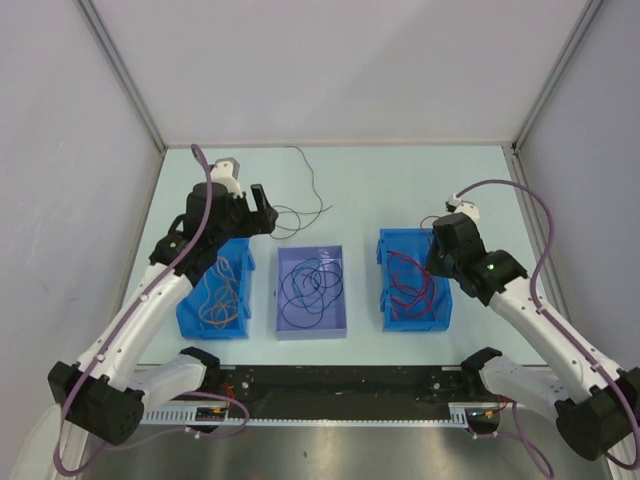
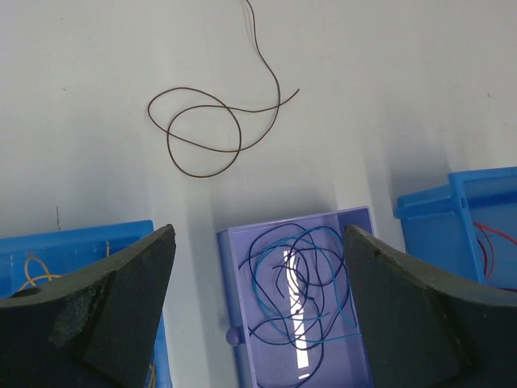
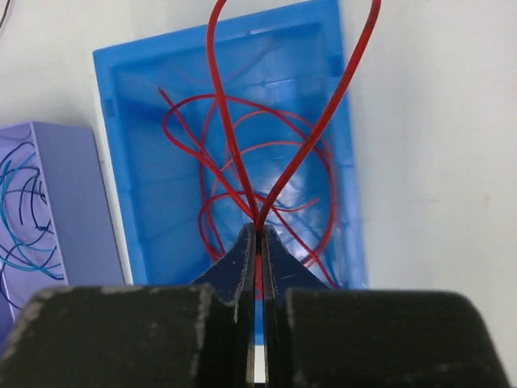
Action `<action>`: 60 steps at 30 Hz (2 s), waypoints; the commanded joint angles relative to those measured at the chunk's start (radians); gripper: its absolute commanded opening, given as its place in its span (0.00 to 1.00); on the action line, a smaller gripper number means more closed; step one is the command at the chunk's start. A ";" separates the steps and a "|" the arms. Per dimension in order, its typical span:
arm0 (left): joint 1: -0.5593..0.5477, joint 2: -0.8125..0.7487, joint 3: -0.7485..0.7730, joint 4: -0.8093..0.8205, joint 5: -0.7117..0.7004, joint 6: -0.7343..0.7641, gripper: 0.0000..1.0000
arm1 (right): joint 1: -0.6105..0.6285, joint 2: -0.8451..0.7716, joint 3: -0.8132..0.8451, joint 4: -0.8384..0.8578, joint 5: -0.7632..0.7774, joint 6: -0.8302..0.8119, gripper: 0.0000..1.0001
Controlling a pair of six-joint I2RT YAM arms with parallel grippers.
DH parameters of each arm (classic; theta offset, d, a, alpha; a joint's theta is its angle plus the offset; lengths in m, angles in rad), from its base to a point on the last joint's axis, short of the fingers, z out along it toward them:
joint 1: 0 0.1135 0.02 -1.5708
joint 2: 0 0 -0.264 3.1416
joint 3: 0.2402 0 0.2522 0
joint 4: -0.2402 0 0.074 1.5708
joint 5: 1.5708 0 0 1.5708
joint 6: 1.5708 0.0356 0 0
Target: Untangle the cables
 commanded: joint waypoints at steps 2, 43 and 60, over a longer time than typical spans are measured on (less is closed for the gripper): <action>0.004 -0.023 -0.004 0.034 0.009 0.017 0.89 | -0.001 0.106 -0.034 0.161 -0.118 0.001 0.00; 0.006 0.006 -0.005 0.020 -0.026 0.035 0.87 | 0.008 0.407 0.098 -0.172 -0.413 -0.046 0.00; 0.007 -0.005 -0.008 0.015 -0.052 0.035 0.86 | 0.065 0.271 0.144 -0.330 -0.377 -0.042 0.00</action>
